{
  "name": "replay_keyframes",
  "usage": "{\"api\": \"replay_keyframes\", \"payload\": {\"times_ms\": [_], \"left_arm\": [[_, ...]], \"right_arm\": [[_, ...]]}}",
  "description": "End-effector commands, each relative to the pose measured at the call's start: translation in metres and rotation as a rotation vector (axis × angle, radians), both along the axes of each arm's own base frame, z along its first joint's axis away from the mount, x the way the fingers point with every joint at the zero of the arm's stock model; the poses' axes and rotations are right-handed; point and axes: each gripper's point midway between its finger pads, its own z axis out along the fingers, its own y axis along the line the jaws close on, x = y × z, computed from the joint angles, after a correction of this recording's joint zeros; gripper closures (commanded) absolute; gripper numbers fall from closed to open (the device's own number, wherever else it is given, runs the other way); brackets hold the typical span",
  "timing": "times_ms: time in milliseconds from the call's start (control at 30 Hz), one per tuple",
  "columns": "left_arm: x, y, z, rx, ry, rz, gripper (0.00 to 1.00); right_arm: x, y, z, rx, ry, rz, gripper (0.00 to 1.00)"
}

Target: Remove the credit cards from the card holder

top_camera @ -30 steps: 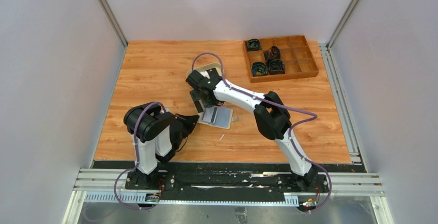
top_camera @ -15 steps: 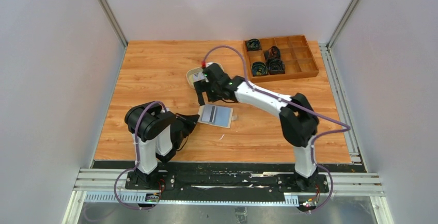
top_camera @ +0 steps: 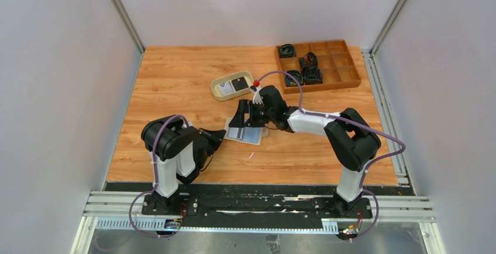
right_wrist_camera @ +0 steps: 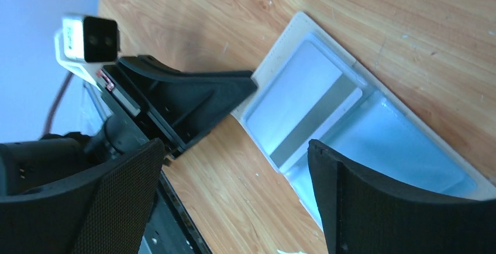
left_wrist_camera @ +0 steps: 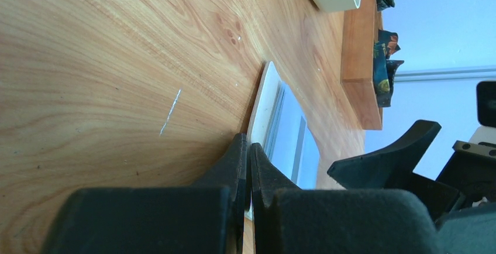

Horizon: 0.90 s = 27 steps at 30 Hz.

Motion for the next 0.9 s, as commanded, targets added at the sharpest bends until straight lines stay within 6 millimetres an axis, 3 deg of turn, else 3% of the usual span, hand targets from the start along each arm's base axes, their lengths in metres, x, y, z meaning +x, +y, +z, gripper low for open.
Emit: {"api": "replay_keyframes", "payload": {"times_ms": [0,333,700,867], "left_arm": [[0.002,0.011,-0.003,0.059,-0.017,0.028,1.00],[0.004,0.008,-0.002,0.065,-0.023,0.016,1.00],[0.004,0.008,-0.002,0.070,-0.026,0.016,1.00],[0.004,0.008,-0.001,0.070,-0.027,0.014,1.00]], "right_arm": [[0.009,0.007,0.005,0.104,0.071,-0.014,0.05],[0.010,-0.006,-0.020,0.078,0.185,-0.117,0.05],[0.008,-0.004,-0.047,0.119,0.361,-0.197,0.05],[0.008,0.000,-0.049,0.172,0.423,-0.220,0.05]]}}
